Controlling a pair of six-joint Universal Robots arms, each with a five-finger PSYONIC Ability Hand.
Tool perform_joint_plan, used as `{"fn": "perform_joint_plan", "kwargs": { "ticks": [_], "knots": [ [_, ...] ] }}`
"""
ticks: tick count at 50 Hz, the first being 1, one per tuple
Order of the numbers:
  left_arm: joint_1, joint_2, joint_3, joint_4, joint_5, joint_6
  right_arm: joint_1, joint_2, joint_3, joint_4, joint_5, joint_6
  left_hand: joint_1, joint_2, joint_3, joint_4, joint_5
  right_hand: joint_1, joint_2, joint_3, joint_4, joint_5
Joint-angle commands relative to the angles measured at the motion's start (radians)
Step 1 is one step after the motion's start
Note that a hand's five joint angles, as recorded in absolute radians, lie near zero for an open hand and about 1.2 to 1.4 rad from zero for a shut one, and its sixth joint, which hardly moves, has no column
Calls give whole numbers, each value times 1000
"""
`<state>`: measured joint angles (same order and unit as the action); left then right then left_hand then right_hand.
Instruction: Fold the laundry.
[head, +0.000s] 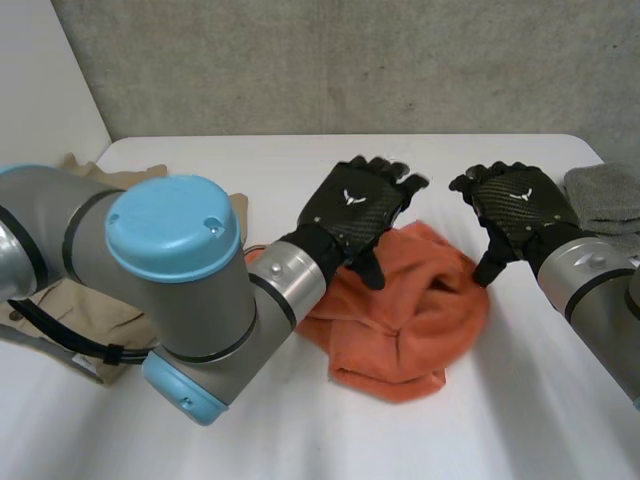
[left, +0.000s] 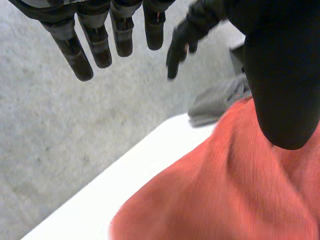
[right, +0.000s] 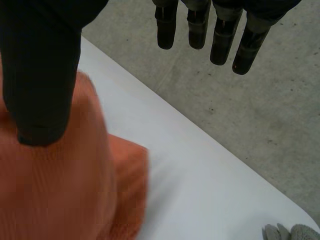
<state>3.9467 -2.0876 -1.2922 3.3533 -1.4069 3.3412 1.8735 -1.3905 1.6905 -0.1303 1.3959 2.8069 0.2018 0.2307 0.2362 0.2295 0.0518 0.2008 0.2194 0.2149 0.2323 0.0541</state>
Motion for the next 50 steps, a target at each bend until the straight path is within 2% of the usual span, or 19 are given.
{"fn": "perform_joint_plan", "kwargs": {
  "ticks": [1, 2, 4, 7, 15, 32, 40, 41, 45, 50],
  "knots": [
    [181, 107, -117, -31, -73, 148, 6, 10, 5, 0, -6, -1, 32, 3, -2, 4, 8, -26, -45, -40, -58, -54],
    [181, 107, -117, -31, -73, 149, 7, 10, 5, 0, -6, -1, 32, 3, -2, 5, 8, -26, -45, -40, -58, -54],
    [258, 148, -182, -43, -118, 193, 13, 13, 11, 0, -9, -3, 102, 73, 68, 75, 78, -26, -45, -40, -58, -54],
    [292, 167, -245, -70, -161, 225, 18, 19, 15, -2, -11, -3, 208, 179, 173, 180, 183, -26, -45, -40, -58, -54],
    [333, 156, -335, -147, -228, 311, 19, 57, 17, -2, -20, -4, 214, 185, 180, 187, 190, -26, -45, -40, -58, -54],
    [379, -69, -251, -133, -284, 322, 19, 64, 46, -14, -20, -6, 241, 212, 206, 213, 216, -26, -45, -40, -58, -54],
    [425, -89, -234, -20, -308, 345, 19, 64, 55, -14, -23, -7, 560, 531, 526, 532, 536, -26, -45, -40, -58, -54],
    [430, -88, -234, 6, -310, 363, 19, 64, 57, -14, -23, -7, 755, 726, 721, 728, 731, -26, -45, -40, -58, -54],
    [454, -88, -240, 81, -319, 406, 21, 64, 61, -14, -23, -7, 1193, 1164, 1159, 1166, 1169, -26, -45, -40, -58, -54],
    [480, -89, -233, 167, -340, 484, 21, 62, 64, -14, -23, -18, 1194, 1166, 1160, 1167, 1170, -26, -45, -40, -58, -54]
  ]
}}
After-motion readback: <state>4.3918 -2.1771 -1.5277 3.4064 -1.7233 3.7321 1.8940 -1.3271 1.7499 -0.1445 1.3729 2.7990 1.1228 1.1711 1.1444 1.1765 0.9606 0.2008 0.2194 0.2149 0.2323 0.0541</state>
